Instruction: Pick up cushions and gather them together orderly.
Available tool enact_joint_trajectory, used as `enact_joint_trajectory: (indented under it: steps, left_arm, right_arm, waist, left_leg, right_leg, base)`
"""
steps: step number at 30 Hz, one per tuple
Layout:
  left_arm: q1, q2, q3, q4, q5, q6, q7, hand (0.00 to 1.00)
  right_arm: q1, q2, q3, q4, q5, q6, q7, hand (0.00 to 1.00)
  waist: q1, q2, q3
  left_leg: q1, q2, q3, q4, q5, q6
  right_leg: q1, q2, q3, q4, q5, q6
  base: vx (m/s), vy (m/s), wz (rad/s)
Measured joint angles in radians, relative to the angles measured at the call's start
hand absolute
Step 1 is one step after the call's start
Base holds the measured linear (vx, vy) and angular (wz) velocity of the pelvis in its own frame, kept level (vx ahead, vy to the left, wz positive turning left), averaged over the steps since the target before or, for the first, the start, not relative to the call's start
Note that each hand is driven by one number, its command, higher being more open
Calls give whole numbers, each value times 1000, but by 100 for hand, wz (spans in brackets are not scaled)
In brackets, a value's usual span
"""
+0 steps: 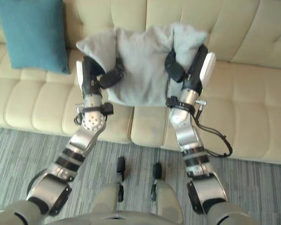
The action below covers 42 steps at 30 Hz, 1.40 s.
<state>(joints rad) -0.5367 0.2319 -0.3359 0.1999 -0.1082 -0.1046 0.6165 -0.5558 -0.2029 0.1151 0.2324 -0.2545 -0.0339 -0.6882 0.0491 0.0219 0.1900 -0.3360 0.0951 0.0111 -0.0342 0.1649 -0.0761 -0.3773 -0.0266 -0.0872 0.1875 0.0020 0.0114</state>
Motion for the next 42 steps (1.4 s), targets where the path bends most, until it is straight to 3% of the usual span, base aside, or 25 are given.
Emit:
enact_joint_trajectory:
  steps: [6, 7, 8, 9, 14, 16, 25, 38, 42]
  left_arm:
    - [-282, 16, 42, 175, 14, 0, 51, 0]
    - [-285, 17, 42, 177, 14, 0, 52, 0]
    - [-360, 18, 45, 243, 22, 0, 53, 0]
    - [-390, 20, 45, 271, 22, 0, 53, 100]
    - [-507, 43, 46, 353, 22, -7, 52, 100]
    - [-582, 60, 46, 397, 22, -28, 51, 100]
    - [-691, 147, 50, 477, 18, -48, -9, 100]
    - [-707, 404, 244, 499, -120, -38, -67, 100]
    - [-628, 414, 354, 452, -186, -42, -85, 100]
  right_arm:
    - [-310, -11, -40, 236, 2, 10, -53, 0]
    - [-313, -11, -41, 237, 2, 10, -53, 0]
    - [-385, -18, -54, 302, 4, 12, -58, 100]
    - [-414, -23, -56, 327, 5, 13, -60, 100]
    - [-539, -35, -59, 393, 23, 13, -87, 100]
    - [-593, -35, -88, 411, 43, 4, -114, 100]
    - [-651, -100, -102, 440, 166, -34, -97, 100]
    - [-638, -371, -143, 450, 382, -27, 73, 100]
    - [-552, -384, -155, 438, 454, -26, 116, 100]
  waist:
    - [1, 21, 96]
    - [1, 21, 97]
    - [0, 25, 119]
    - [0, 27, 133]
    - [-3, 42, 186]
    - [-4, 43, 203]
    - [-4, 42, 213]
    - [-1, 33, 218]
    - [2, 30, 217]
  left_leg:
    - [-76, 2, -11, -51, 67, -11]
    - [-77, 2, -11, -52, 68, -12]
    - [-108, 1, -21, -52, 82, -16]
    - [-117, 1, -26, -52, 88, -22]
    - [-177, 2, -57, -52, 113, -42]
    - [-205, 2, -80, -52, 132, -66]
    - [-259, -11, -97, -52, 120, -52]
    - [-227, -17, -95, -52, 132, -46]
    - [-193, -22, -78, -54, 102, 0]
  right_leg:
    - [-130, -2, -9, 68, -1, -2]
    - [-131, -2, -9, 68, -1, -2]
    - [-166, -3, -15, 83, -2, -3]
    - [-176, -4, -17, 90, -3, -5]
    - [-245, -6, -27, 122, -6, -10]
    - [-275, -10, -37, 137, -9, -14]
    - [-374, -39, -45, 246, -50, -22]
    - [-349, -50, -58, 280, -75, -29]
    - [-316, -55, -51, 280, -77, -24]
  base:
    - [-88, -47, 1]
    - [-71, -67, 8]
    - [-59, -59, 8]
    - [-88, -97, 10]
    - [-55, -90, 6]
    - [-45, -94, 12]
    - [-19, -88, 6]
    - [16, -97, 5]
    - [-25, -83, -2]
